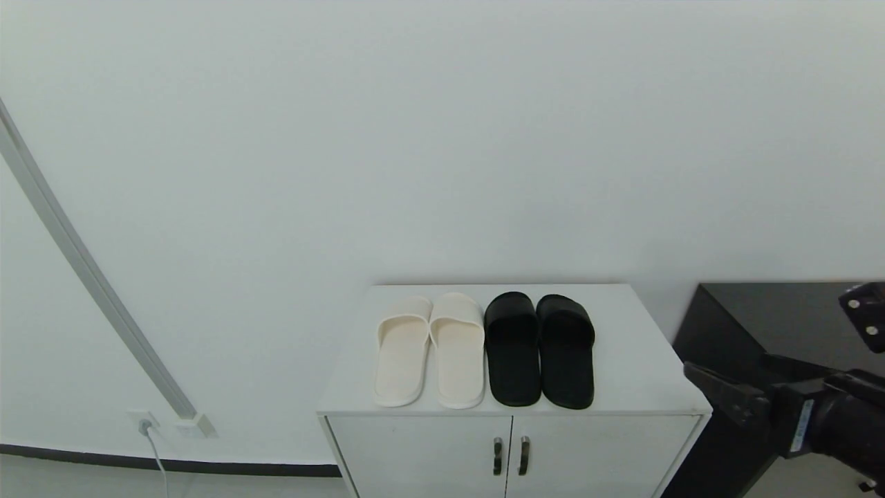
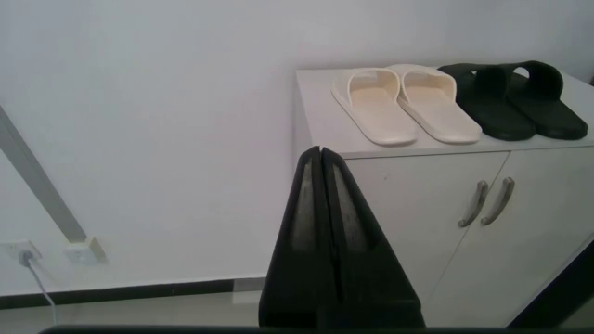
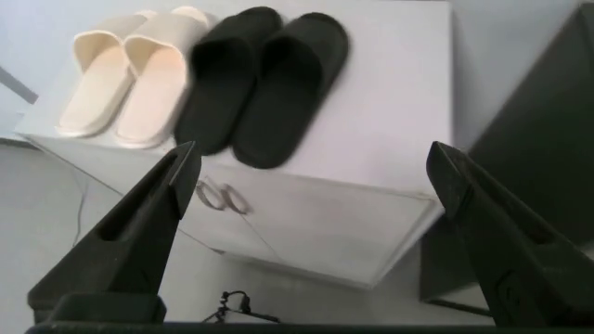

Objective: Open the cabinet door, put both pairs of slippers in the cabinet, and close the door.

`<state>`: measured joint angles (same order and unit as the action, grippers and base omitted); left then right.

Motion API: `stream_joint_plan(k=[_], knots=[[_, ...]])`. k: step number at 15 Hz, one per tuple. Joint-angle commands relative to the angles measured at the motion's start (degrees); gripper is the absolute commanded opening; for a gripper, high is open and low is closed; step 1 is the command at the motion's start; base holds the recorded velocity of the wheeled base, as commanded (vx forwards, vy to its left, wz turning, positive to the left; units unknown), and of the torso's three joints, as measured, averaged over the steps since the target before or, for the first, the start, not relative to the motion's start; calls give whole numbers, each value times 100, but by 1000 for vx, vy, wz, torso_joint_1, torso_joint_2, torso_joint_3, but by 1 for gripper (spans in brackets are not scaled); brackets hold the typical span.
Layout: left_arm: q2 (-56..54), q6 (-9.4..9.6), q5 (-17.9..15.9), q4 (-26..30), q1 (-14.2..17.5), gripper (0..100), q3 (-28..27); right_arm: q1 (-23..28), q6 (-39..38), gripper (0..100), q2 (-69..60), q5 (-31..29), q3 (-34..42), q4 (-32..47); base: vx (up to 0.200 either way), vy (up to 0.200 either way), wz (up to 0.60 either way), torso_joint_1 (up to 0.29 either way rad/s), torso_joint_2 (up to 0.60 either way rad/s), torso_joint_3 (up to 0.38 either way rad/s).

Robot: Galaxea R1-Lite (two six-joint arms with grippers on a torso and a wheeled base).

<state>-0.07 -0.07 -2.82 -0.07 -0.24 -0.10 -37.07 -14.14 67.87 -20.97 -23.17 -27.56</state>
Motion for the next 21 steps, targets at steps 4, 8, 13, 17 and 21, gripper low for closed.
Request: stream_joint_plan(k=[4, 8, 13, 17, 21], knots=[[7, -1, 0, -1, 7, 0, 1, -696, -467, 100, 2372, -979, -1198, -610, 0, 0, 0, 0, 0, 0], [7, -1, 0, 7, 7, 0, 1, -731, -467, 100, 3822, -1516, -1936, -1401, 0, 0, 0, 0, 0, 0], [7, -1, 0, -1, 7, 0, 1, -661, -502, 100, 5061, -1788, -2930, -1462, 0, 0, 0, 0, 0, 0], [7, -1, 0, -1, 7, 0, 1, -406, -484, 100, 5826, -1797, -3562, -1577, 0, 0, 0, 0, 0, 0], [7, -1, 0, -1, 7, 0, 1, -292, -458, 100, 6256, -1779, -3993, -1577, 0, 0, 0, 0, 0, 0]])
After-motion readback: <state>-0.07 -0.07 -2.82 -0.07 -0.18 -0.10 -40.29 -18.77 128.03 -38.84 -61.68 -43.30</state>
